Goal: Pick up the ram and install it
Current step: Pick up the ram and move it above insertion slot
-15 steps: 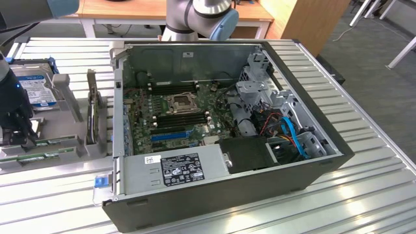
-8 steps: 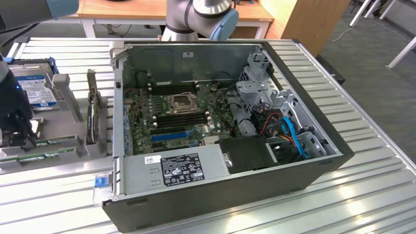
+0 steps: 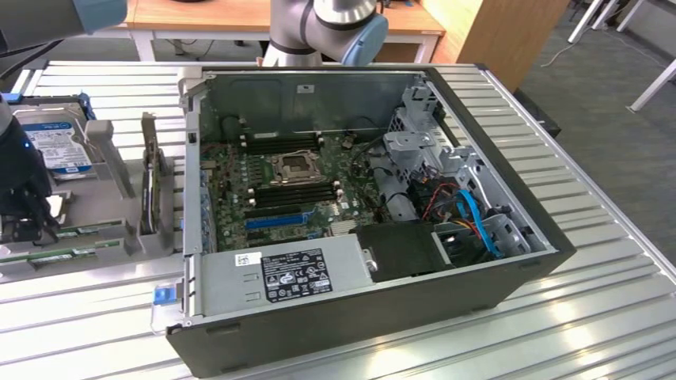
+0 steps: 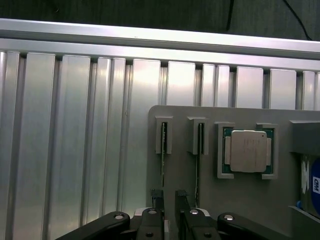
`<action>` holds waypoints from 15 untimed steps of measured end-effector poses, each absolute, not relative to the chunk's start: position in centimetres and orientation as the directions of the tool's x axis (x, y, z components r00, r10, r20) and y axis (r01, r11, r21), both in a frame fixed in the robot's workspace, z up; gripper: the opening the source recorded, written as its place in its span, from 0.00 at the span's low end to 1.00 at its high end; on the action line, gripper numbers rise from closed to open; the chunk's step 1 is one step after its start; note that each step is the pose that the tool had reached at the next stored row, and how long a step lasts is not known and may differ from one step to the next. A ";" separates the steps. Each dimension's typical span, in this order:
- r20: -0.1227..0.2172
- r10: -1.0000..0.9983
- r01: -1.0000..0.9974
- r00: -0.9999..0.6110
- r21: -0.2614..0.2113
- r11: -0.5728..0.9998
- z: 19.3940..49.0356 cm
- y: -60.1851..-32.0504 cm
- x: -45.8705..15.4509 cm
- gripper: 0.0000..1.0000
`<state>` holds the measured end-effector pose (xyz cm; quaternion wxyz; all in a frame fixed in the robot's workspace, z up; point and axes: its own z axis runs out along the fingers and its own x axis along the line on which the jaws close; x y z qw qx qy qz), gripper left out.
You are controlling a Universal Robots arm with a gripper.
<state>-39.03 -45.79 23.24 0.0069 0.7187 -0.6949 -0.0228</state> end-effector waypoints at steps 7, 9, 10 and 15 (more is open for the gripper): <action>-0.023 -0.999 -0.999 0.033 0.042 -0.034 23.2 -46.3 -39.0 0.24; -0.023 -0.999 -0.999 0.033 0.042 -0.034 23.2 -46.3 -39.0 0.24; -0.023 -0.999 -0.999 0.033 0.041 -0.034 23.2 -46.3 -39.0 0.24; -0.023 -0.999 -0.999 0.033 0.041 -0.034 23.0 -46.4 -39.0 0.24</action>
